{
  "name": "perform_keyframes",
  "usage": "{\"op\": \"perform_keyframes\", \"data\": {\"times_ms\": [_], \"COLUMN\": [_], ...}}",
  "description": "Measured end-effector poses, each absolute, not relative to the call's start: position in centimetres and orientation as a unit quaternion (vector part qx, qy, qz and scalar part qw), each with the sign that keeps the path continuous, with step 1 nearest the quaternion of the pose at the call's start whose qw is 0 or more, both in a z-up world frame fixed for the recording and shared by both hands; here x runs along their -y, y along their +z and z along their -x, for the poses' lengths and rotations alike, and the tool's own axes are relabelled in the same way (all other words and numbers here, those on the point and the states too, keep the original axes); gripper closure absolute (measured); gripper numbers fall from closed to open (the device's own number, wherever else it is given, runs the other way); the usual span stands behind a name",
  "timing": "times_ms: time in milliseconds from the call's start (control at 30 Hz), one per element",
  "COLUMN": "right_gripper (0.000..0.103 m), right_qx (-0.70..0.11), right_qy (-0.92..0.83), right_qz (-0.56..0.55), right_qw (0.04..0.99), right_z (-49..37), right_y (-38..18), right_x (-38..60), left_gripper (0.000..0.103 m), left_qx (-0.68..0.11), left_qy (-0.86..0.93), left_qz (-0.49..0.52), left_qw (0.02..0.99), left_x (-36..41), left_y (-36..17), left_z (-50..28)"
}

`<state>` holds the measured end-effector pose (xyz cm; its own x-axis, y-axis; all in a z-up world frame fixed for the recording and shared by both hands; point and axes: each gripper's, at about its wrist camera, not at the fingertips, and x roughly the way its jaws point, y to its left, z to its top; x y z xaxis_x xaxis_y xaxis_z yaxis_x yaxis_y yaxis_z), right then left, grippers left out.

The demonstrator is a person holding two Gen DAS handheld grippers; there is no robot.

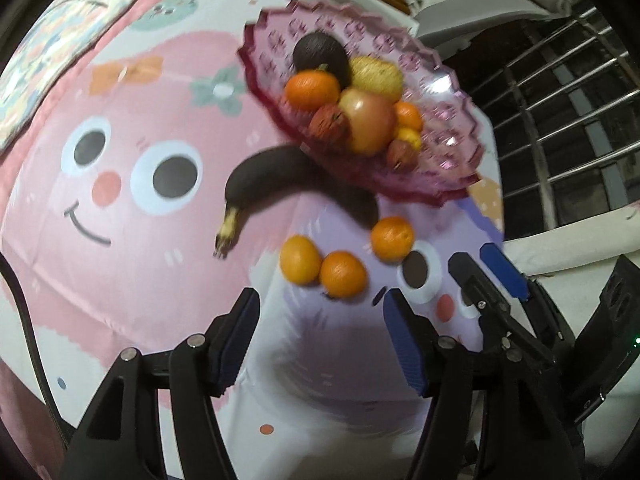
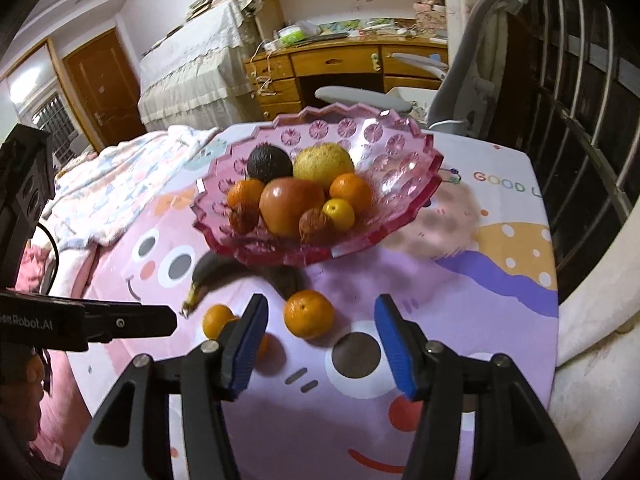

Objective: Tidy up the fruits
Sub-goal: 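Grasp a mandarin near the banana with the left gripper while the right gripper grasps another mandarin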

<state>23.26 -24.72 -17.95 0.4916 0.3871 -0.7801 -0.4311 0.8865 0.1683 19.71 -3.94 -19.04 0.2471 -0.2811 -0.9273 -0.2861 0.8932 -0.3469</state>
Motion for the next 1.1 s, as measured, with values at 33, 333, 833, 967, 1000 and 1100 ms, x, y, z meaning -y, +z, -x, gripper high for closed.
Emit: {"op": "perform_keyframes", "data": {"times_ms": [33,333,833,967,1000,1100], "right_gripper": [0.046,0.046,0.046,0.049,0.052,0.055], "right_qx": [-0.447,-0.448,-0.403,-0.398,-0.400,-0.399], "right_qy": [0.239,0.267,0.323,0.328,0.331,0.340], "right_qz": [0.030,0.073,0.149,0.160,0.160,0.159], "right_qw": [0.862,0.850,0.843,0.842,0.839,0.836], "right_z": [-23.3,-23.7,-23.2,-23.5,-23.6,-23.9], "right_y": [-18.4,-21.9,-23.9,-24.3,-24.5,-24.7], "right_x": [24.8,24.5,22.3,22.1,22.1,22.1], "left_gripper": [0.040,0.040,0.044,0.048,0.048,0.051], "left_qx": [-0.619,-0.641,-0.654,-0.655,-0.655,-0.655], "left_qy": [0.005,0.020,0.052,0.060,0.060,0.060], "left_qz": [0.238,0.321,0.348,0.355,0.356,0.354], "left_qw": [0.749,0.697,0.669,0.664,0.663,0.665], "left_x": [3.9,4.2,6.1,6.2,6.2,6.4], "left_y": [-19.7,-23.6,-26.2,-26.7,-26.8,-26.8], "left_z": [-19.7,-20.5,-23.0,-23.4,-23.4,-23.9]}}
